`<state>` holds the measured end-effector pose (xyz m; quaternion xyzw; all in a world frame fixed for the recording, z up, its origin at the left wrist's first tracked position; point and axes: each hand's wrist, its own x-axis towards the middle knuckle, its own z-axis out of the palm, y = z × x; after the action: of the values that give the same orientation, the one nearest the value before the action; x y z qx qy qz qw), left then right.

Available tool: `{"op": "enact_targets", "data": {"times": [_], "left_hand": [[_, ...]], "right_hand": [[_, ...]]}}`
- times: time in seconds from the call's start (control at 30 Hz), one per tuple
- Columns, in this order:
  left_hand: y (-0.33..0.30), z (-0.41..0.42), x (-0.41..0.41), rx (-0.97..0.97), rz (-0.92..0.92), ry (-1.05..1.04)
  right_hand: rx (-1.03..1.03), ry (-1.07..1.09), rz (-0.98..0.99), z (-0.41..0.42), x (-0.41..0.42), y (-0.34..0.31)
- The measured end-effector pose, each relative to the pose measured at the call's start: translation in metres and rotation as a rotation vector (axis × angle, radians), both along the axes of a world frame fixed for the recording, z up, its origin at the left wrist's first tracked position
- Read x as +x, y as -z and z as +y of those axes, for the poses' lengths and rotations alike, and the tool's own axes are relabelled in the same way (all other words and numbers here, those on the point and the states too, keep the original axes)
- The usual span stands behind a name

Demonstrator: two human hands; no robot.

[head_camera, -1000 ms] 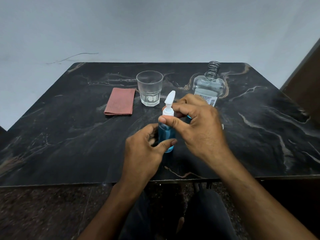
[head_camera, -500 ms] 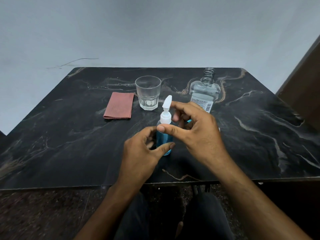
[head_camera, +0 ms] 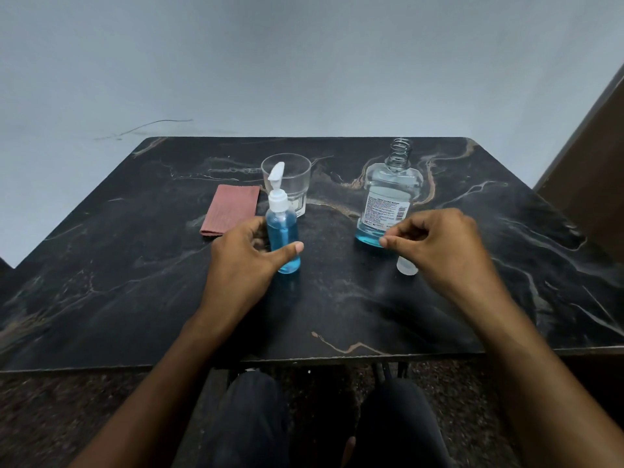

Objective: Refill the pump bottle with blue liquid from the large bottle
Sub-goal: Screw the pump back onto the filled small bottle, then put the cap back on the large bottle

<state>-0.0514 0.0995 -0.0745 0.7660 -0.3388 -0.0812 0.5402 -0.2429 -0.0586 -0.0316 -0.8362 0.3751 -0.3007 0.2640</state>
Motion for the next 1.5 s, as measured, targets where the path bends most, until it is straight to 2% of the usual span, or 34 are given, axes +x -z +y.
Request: {"op": "enact_targets", "data": {"times": [0.23, 0.37, 0.5, 0.53, 0.63, 0.73, 0.83, 0.93, 1.0, 1.13, 1.3, 1.5], "left_hand": [[0.009, -0.006, 0.012, 0.005, -0.007, 0.009], [0.012, -0.005, 0.011, 0.03, -0.056, 0.018], [0.013, 0.001, 0.004, 0.003, -0.02, 0.024], [0.014, 0.005, 0.0, -0.027, -0.07, -0.032], [0.015, 0.018, -0.025, -0.156, -0.44, -0.202], [0.009, 0.01, -0.05, -0.236, -0.568, -0.009], [-0.005, -0.021, -0.066, -0.224, -0.467, 0.192], [-0.023, -0.061, -0.072, -0.121, -0.21, 0.232], [-0.032, -0.09, -0.072, -0.038, -0.121, 0.217], [-0.037, -0.131, -0.074, -0.037, -0.035, 0.196], [-0.03, -0.146, -0.076, -0.112, 0.018, 0.141], [-0.022, -0.139, -0.077, -0.117, -0.001, 0.17]], "right_hand": [[-0.052, 0.179, 0.528, -0.01, -0.012, 0.008], [0.059, 0.175, 0.605, -0.012, -0.009, 0.015], [0.1, 0.177, 0.49, -0.014, -0.01, 0.017], [0.101, 0.179, 0.437, -0.015, -0.011, 0.018], [0.183, 0.152, 0.214, -0.018, -0.014, 0.015], [0.25, 0.083, 0.028, -0.024, -0.017, 0.003], [0.231, 0.05, -0.076, -0.031, -0.021, -0.012], [0.182, 0.041, -0.123, -0.039, -0.027, -0.026], [0.148, 0.042, -0.147, -0.043, -0.029, -0.035], [0.106, 0.073, -0.198, -0.049, -0.026, -0.049], [0.05, 0.031, -0.181, -0.052, -0.024, -0.063], [-0.016, -0.098, -0.034, -0.052, -0.016, -0.081]]}}
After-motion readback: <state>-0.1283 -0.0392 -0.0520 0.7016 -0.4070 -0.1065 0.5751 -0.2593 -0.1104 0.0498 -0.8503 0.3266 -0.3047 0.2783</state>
